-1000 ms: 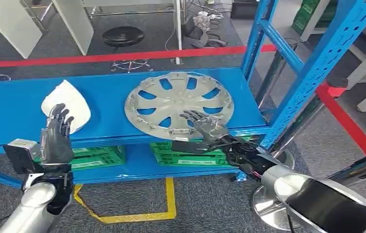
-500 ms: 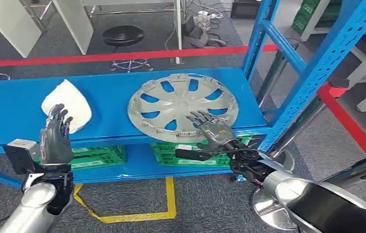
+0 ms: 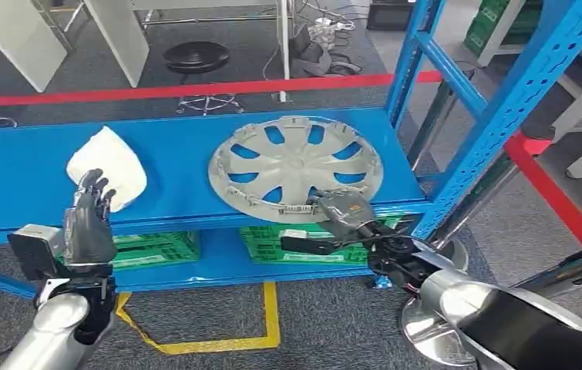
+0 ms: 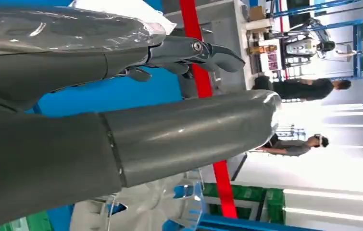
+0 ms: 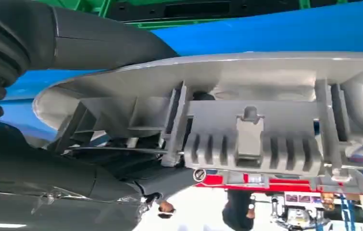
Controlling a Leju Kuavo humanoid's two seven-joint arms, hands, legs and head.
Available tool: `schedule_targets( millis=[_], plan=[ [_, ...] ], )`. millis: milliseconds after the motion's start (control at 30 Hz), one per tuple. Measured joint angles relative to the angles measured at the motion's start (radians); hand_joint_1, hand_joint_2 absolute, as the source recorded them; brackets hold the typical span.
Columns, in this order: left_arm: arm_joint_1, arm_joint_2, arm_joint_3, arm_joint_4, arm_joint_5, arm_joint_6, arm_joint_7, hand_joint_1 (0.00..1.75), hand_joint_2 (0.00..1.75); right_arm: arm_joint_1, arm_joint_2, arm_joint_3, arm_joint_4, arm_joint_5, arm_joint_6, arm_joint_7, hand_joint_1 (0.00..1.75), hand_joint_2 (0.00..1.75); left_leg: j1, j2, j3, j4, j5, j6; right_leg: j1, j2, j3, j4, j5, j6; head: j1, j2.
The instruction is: Take the parts from the cabinet and place them on the table.
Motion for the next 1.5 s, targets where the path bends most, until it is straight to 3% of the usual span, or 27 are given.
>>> schedule_targets(
  millis=[500,600,667,767,867,1333,1433,1500],
  plan=[
    [0.014,0.006,0.0,-0.001,-0.008,-0.002,0.0,0.0,0.0,-0.018,0.018,-0.039,-0.012,-0.063,0.009,-0.064,1.75,1.75,0.0,0.0,0.0,0.0,0.0,0.0,0.0,-0.001,0.0,0.0,0.0,0.0,0.0,0.0],
    [0.017,0.006,0.001,-0.001,-0.011,-0.002,0.0,0.0,0.0,-0.028,0.018,-0.068,-0.044,-0.131,0.046,-0.094,1.75,1.75,0.0,0.001,0.0,0.0,0.0,0.0,0.0,0.0,0.0,0.0,0.001,0.0,0.0,0.0],
    [0.019,0.007,0.002,-0.001,-0.012,-0.006,0.0,0.0,0.0,-0.035,0.017,-0.094,-0.088,-0.202,0.106,-0.107,1.75,1.75,0.0,0.001,0.0,0.0,0.0,0.0,0.0,0.001,0.0,0.0,0.002,0.0,0.0,0.0],
    [0.022,0.007,0.002,-0.001,-0.014,-0.011,0.0,0.0,0.0,-0.038,0.014,-0.138,-0.201,-0.292,0.211,-0.074,1.75,1.75,0.0,0.004,0.002,0.0,0.0,0.0,0.0,0.004,0.0,0.0,0.002,0.0,0.0,0.0],
    [0.022,0.007,0.003,-0.001,-0.015,-0.012,0.0,0.0,0.0,-0.033,0.009,-0.167,-0.294,-0.314,0.259,-0.05,1.75,1.75,0.0,0.004,0.002,0.0,0.0,0.0,0.0,0.004,-0.001,0.0,0.003,0.0,0.0,0.0],
    [0.023,0.007,0.004,-0.001,-0.015,-0.012,-0.001,0.0,0.0,0.018,-0.006,-0.226,-0.461,-0.318,0.26,-0.05,1.75,1.75,0.0,0.003,-0.004,0.0,0.0,0.0,0.0,0.003,-0.006,0.0,0.002,0.001,0.0,0.0],
    [0.023,0.007,0.004,-0.001,-0.015,-0.014,-0.001,0.0,0.0,0.023,-0.009,-0.234,-0.49,-0.364,0.27,-0.057,1.75,1.75,0.0,0.003,-0.005,0.0,0.0,0.0,0.0,0.003,-0.007,0.0,0.002,0.001,0.0,0.0],
    [0.023,0.007,0.004,-0.001,-0.014,-0.016,0.0,0.0,0.0,0.031,-0.015,-0.244,-0.545,-0.415,0.304,-0.024,1.75,1.75,0.0,0.003,-0.005,0.0,0.0,0.0,0.0,0.004,-0.007,0.0,0.002,0.001,0.0,0.0]
  ],
)
